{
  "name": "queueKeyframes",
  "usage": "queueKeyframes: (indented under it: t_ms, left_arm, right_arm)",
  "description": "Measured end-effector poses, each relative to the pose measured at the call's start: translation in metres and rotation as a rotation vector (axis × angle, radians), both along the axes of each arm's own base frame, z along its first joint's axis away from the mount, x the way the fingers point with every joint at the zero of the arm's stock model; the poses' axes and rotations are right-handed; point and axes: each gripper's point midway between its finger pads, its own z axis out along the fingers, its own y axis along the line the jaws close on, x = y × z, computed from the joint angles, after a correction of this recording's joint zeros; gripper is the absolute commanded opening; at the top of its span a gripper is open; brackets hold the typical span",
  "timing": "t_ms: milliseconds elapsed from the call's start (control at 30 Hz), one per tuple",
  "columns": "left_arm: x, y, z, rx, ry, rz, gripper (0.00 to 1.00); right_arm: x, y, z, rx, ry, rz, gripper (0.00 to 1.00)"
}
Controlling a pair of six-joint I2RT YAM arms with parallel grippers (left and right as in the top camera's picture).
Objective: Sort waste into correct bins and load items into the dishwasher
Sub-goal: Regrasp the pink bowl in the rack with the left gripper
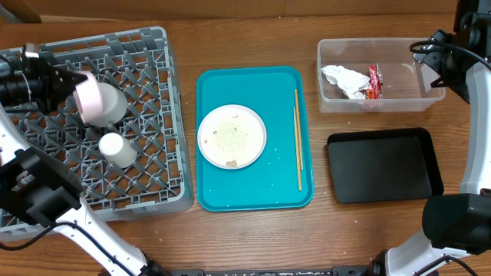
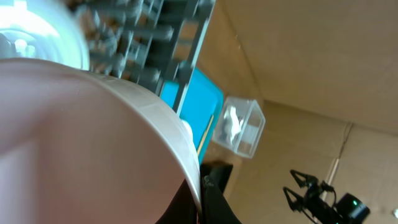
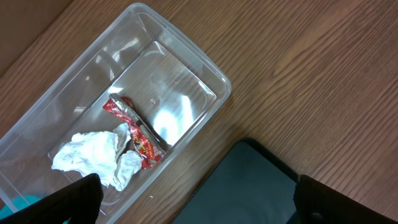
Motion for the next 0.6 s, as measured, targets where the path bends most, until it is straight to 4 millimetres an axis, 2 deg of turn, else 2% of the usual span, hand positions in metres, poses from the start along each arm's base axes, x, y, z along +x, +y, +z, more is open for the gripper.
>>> queueKeyframes:
  t_ms: [100, 267, 333, 400, 600]
  left_arm:
    - [-0.023, -0.005, 0.008, 0.017, 0.000, -0.002, 0.04]
    - [-0.058, -0.012, 0.044, 0.086, -0.073, 0.016, 0.04]
    - [-0.066, -0.017, 0.047, 0.091, -0.089, 0.007, 0.04]
    - [-0.068, -0.023, 0.040, 0.064, -0.103, -0.013, 0.04]
    - [-0.066, -0.032, -0.005, -0.066, -0.143, -0.033, 0.04]
  right_arm:
    - [0.000, 0.000, 0.000, 0.000, 0.000, 0.000, 1.00]
    - [0.000, 0.000, 0.000, 0.000, 0.000, 0.000, 1.00]
    - [0.000, 0.000, 0.000, 0.000, 0.000, 0.000, 1.00]
    - [0.000, 0.000, 0.000, 0.000, 0.000, 0.000, 1.00]
    - [0.000, 0.000, 0.000, 0.000, -0.001, 0.000, 1.00]
